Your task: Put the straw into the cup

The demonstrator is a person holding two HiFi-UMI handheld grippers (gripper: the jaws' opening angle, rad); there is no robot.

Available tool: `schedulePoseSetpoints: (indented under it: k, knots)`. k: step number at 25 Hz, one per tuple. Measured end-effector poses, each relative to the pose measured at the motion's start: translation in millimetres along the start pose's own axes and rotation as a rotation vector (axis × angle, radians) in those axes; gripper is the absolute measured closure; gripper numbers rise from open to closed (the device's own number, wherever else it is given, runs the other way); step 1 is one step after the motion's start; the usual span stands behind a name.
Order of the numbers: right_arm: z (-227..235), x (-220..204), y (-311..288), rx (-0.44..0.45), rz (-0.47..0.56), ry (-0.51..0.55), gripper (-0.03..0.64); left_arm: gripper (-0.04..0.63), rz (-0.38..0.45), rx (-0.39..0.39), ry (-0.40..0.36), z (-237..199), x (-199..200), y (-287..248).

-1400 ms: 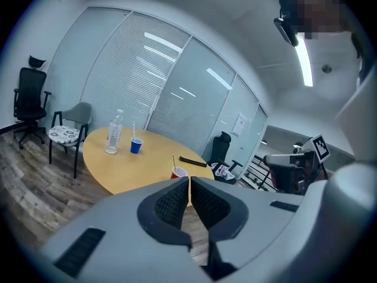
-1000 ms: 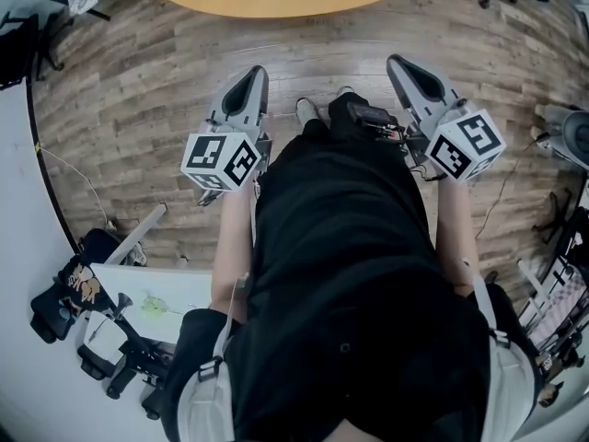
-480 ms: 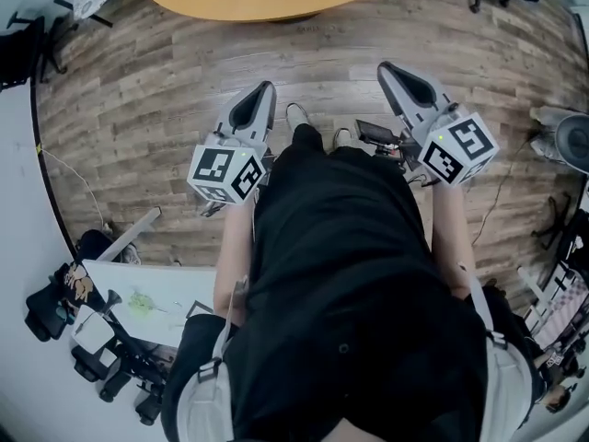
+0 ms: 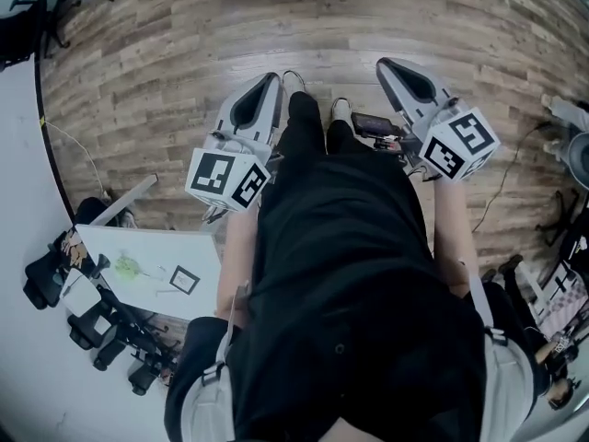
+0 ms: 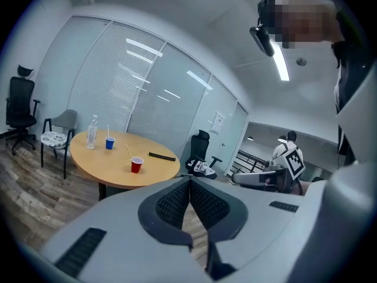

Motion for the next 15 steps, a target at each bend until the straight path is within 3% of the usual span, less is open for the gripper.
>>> schedulePoseSetpoints:
  k: [7,15]
  knots:
    - [-16.7,-14.3,23.4,0.084,-0.019,0.037,0.6,0.58,-0.016,0.041,0.028,30.6,-13.8,28.4]
    - [-15.9,-5.3,38.8,0.074,0.009,0.061,0.599,0.58,-0.011,-0.019,0.002,41.7,-3.4,13.7]
Point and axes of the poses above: the fingertips, and each gripper's own axes: y backward along the fingers, z to its right, x out of its top, the point moved 6 cm from there along y, backward along the fingers, and after that the axes turned 8 degrees about z, right-handed, at the moved point
